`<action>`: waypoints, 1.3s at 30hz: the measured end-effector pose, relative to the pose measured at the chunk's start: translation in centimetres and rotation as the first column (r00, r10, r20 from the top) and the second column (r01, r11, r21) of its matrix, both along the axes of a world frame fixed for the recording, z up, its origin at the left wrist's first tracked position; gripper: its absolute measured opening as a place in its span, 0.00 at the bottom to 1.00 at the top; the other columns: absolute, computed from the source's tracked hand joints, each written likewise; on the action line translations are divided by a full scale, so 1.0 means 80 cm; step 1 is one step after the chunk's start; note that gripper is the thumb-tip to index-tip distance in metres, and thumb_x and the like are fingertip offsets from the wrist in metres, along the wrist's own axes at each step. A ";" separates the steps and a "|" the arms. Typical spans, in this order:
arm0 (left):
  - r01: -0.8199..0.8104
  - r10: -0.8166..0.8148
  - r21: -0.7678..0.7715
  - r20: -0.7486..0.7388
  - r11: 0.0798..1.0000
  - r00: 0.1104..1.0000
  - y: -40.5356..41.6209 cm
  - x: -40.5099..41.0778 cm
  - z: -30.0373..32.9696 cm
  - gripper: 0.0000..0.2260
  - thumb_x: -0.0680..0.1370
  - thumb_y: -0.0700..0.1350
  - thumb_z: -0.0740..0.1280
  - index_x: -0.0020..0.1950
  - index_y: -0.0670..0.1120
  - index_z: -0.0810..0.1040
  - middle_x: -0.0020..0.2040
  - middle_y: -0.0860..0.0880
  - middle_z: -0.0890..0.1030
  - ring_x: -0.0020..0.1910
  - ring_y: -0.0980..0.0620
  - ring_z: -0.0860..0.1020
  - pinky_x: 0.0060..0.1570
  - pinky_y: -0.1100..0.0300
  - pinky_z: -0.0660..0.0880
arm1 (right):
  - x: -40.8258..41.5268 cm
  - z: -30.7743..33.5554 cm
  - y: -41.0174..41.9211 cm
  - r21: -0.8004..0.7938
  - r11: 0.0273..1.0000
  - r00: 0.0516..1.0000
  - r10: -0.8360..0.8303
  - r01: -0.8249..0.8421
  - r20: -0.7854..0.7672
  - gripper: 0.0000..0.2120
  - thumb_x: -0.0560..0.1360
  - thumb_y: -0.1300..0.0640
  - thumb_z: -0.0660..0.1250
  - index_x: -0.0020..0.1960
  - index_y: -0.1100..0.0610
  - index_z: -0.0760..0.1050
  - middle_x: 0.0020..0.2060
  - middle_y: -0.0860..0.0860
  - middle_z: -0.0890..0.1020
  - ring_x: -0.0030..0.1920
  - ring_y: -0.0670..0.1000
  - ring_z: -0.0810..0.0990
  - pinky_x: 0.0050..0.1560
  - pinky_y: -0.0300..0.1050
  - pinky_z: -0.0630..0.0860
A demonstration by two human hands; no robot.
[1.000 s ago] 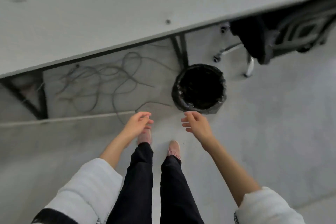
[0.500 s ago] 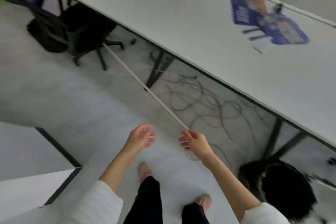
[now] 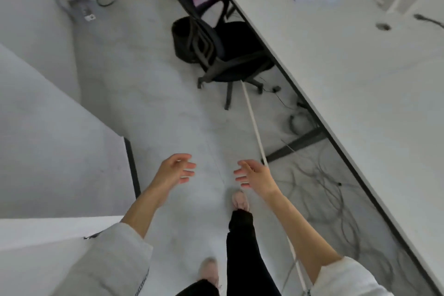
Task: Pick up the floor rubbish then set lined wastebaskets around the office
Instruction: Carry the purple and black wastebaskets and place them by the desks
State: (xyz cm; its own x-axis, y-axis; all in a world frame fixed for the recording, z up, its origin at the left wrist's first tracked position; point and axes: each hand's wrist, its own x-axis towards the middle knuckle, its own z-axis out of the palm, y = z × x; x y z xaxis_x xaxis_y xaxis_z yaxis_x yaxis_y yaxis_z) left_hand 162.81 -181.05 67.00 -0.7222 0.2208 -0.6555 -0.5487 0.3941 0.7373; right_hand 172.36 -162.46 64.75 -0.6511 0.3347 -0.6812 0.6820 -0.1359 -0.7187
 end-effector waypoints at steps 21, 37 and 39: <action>-0.504 0.507 0.071 -0.038 0.861 0.861 -0.016 -0.550 0.016 0.09 0.81 0.43 0.58 0.55 0.45 0.76 0.48 0.47 0.81 0.44 0.47 0.80 0.47 0.58 0.76 | -0.693 0.039 -0.013 0.035 0.863 0.858 0.505 -0.504 -0.089 0.07 0.79 0.57 0.57 0.49 0.55 0.74 0.43 0.52 0.80 0.43 0.53 0.78 0.47 0.44 0.74; -0.388 0.388 0.009 -0.054 0.921 0.920 -0.082 -1.116 0.032 0.08 0.81 0.43 0.57 0.47 0.49 0.76 0.46 0.47 0.81 0.41 0.49 0.79 0.44 0.60 0.75 | -1.247 0.055 -0.093 0.022 0.904 0.898 0.427 -0.427 -0.107 0.10 0.79 0.56 0.59 0.55 0.59 0.75 0.44 0.53 0.80 0.43 0.53 0.78 0.45 0.44 0.74; -0.399 0.398 0.005 -0.073 0.917 0.915 -0.081 -1.198 0.033 0.08 0.81 0.43 0.57 0.48 0.49 0.76 0.46 0.47 0.81 0.41 0.49 0.79 0.45 0.60 0.75 | -1.329 0.049 -0.090 0.019 0.902 0.895 0.429 -0.430 -0.119 0.09 0.79 0.56 0.59 0.55 0.58 0.75 0.45 0.53 0.81 0.43 0.52 0.78 0.44 0.43 0.74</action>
